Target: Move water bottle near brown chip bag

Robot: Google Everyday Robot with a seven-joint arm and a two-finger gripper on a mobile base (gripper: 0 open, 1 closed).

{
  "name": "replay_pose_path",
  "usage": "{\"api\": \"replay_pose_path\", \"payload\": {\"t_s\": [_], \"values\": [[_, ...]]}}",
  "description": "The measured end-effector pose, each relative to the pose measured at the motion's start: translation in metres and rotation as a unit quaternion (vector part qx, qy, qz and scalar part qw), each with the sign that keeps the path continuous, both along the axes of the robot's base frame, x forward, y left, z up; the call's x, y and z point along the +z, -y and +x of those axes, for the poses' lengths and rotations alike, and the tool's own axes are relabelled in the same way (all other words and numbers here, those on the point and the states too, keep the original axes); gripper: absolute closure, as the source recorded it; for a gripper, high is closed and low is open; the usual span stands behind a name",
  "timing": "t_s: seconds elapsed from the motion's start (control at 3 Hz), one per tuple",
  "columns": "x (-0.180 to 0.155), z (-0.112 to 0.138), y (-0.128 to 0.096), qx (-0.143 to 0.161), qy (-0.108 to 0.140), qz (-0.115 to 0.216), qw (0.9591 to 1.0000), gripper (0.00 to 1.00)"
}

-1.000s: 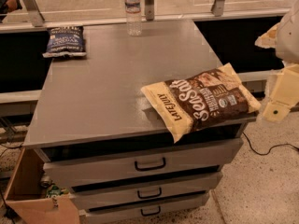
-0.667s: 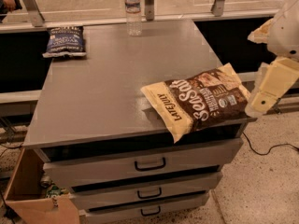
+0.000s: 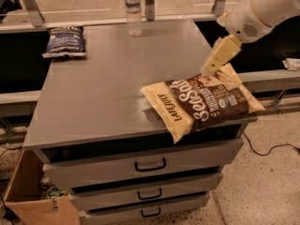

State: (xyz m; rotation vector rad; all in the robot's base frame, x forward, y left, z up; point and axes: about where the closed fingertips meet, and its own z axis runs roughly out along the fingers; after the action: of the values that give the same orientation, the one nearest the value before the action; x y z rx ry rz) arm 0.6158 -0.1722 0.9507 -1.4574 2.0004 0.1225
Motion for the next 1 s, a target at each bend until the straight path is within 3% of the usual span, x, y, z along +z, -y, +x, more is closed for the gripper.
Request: {"api": "replay_pose_path", "payload": {"t_s": [0.33,0.67,1.0], "values": [[-0.012,0.066,-0.016,-0.016,0.025,0.062,0.9976,0.00],[-0.012,0.066,-0.017,-0.016,0.025,0.062,0.9976,0.00],[-0.016,0.080,-0.040,-0.015,0.035,0.099,0.9943,0.00]]}}
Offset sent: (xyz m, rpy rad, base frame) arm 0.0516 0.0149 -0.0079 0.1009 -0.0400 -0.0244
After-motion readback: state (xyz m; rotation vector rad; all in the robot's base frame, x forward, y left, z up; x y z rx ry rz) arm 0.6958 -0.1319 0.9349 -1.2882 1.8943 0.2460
